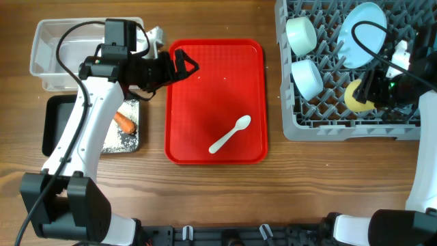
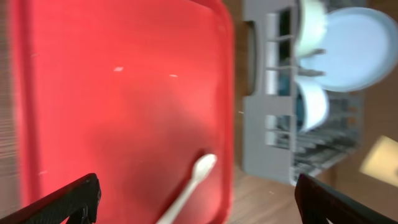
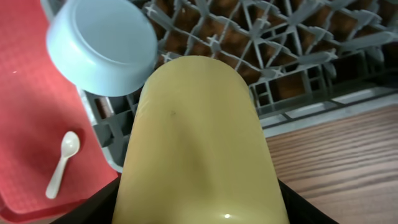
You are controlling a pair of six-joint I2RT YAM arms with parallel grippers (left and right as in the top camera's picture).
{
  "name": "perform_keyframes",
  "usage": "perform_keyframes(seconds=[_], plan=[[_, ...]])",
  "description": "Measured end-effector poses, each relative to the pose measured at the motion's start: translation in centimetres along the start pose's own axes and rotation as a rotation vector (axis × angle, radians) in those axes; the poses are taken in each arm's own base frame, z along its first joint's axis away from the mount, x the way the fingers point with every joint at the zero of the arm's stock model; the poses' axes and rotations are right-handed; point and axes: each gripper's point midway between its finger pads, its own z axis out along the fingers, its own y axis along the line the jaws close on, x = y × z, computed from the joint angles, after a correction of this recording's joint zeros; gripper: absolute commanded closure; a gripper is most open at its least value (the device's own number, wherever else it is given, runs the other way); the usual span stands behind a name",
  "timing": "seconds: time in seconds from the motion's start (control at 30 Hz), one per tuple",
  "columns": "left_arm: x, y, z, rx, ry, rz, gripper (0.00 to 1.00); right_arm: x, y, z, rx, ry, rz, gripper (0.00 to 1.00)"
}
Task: Sort waste into correct bins and load items into the dishwasher rack
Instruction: 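Carry the yellow cup with the right gripper over the rack, then lower the yellow cup into the rack and open the right gripper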
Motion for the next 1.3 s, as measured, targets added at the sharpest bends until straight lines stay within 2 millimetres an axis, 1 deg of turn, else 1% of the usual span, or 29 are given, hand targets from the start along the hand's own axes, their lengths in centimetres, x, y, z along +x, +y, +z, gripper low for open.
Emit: perform_keyframes(seconds=[0.17,0.3,0.4,0.53,0.77,0.87,0.97,1.0,1.03,1.07,1.13,1.2,1.23,1.3], plan=[[-0.1,1.3,0.1,-0.089,-0.018,0.001,0.0,0.2,0.7,0.8,0.019,0.028,-0.023,0.66],[-0.1,2.1,0.1,-0.137,-0.024,-0.003,0.0,0.7,1.0,2.3,0.041,0.096,-0.031,0.66],[-0.1,2.7,0.0,-0.17,-0.03,-0.006,0.0,1.0,0.8,3.7,0.056,0.156,-0.028,0.66],[-0.1,3.3,-0.2,-0.201,-0.031,-0.009,0.0,1.0,0.6,5.0,0.066,0.201,-0.025,0.66],[-0.1,3.5,-0.2,-0.213,-0.035,-0.008,0.0,0.7,1.2,7.1,0.069,0.239,-0.044,0.66],[-0.1,3.5,-0.2,-0.215,-0.035,-0.008,0.0,0.6,1.7,8.1,0.068,0.253,-0.059,0.6],[-0.1,3.6,-0.2,-0.219,-0.034,-0.01,0.0,0.3,2.0,8.8,0.067,0.254,-0.069,0.59],[-0.1,3.6,-0.2,-0.219,-0.032,-0.01,0.0,0.2,2.1,9.2,0.067,0.255,-0.07,0.57],[0.0,3.6,-0.2,-0.22,-0.032,-0.011,0.0,0.1,2.1,9.4,0.067,0.255,-0.071,0.53],[0.0,3.6,-0.2,-0.221,-0.029,-0.012,0.0,0.0,2.1,9.7,0.067,0.257,-0.071,0.45],[0.1,3.6,-0.2,-0.223,-0.026,-0.013,0.0,-0.1,2.1,10.2,0.068,0.262,-0.071,0.35],[0.2,3.7,-0.2,-0.226,-0.025,-0.015,0.0,-0.2,2.1,10.4,0.068,0.264,-0.071,0.11],[0.2,3.7,-0.2,-0.226,-0.024,-0.016,0.0,-0.2,2.1,10.4,0.07,0.264,-0.068,0.08],[0.2,3.7,-0.2,-0.227,-0.023,-0.016,0.0,-0.4,2.1,10.5,0.071,0.256,-0.063,0.07]])
